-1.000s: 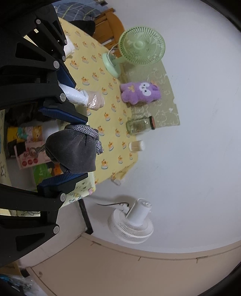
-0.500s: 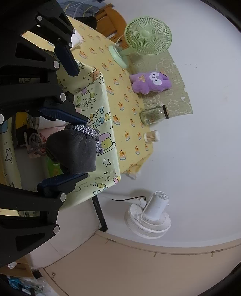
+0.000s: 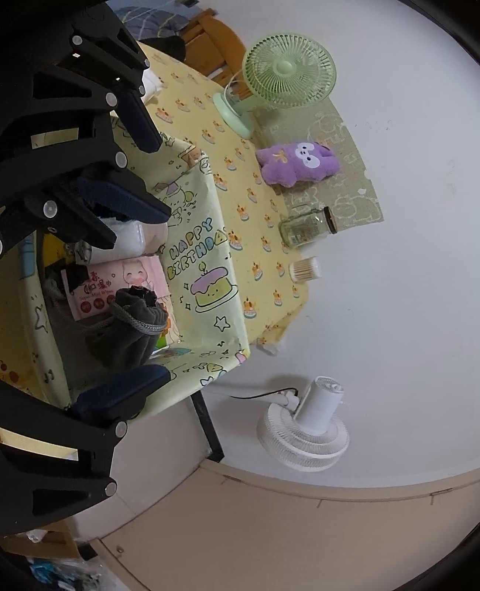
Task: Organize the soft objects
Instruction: 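Lower the hat and socks into the gift box and open both tools, then withdraw both tools toward the white towel and clear bag on the table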
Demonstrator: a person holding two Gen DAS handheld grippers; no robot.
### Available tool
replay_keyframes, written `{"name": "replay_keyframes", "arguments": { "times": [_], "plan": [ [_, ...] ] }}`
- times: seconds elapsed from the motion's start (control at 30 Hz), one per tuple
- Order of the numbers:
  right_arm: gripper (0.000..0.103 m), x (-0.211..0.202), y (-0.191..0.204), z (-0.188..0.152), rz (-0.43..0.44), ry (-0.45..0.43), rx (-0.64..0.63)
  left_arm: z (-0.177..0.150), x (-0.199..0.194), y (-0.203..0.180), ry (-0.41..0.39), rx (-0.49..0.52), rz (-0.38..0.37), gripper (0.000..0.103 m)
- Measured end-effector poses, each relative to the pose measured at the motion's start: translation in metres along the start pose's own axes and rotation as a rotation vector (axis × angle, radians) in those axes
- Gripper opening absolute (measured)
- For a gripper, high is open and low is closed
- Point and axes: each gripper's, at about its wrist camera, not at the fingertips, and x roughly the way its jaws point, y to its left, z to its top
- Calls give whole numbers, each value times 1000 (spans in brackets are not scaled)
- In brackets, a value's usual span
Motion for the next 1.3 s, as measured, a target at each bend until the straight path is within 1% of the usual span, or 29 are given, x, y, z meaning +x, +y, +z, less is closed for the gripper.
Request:
{"name": "replay_keyframes", "arguments": {
  "times": [0.17,0.3,0.5,0.9,1.03,1.3],
  "plan": [
    [86,-12,9,1,-8,-23,-16,-2,-13,6,-24,-9,6,81],
    [87,-22,19,2,-8,-38,-32,-3,-24,13,-43,-19,18,84],
    [89,-35,34,4,4,-61,-49,-5,-41,23,-77,-35,38,86],
    [91,-56,68,6,14,-92,-94,-12,-70,50,-117,-71,70,88],
    [96,-62,82,7,21,-104,-107,-15,-79,62,-131,-86,84,88],
    [99,-70,111,7,42,-121,-149,-23,-93,86,-147,-117,122,90]
  ]
}}
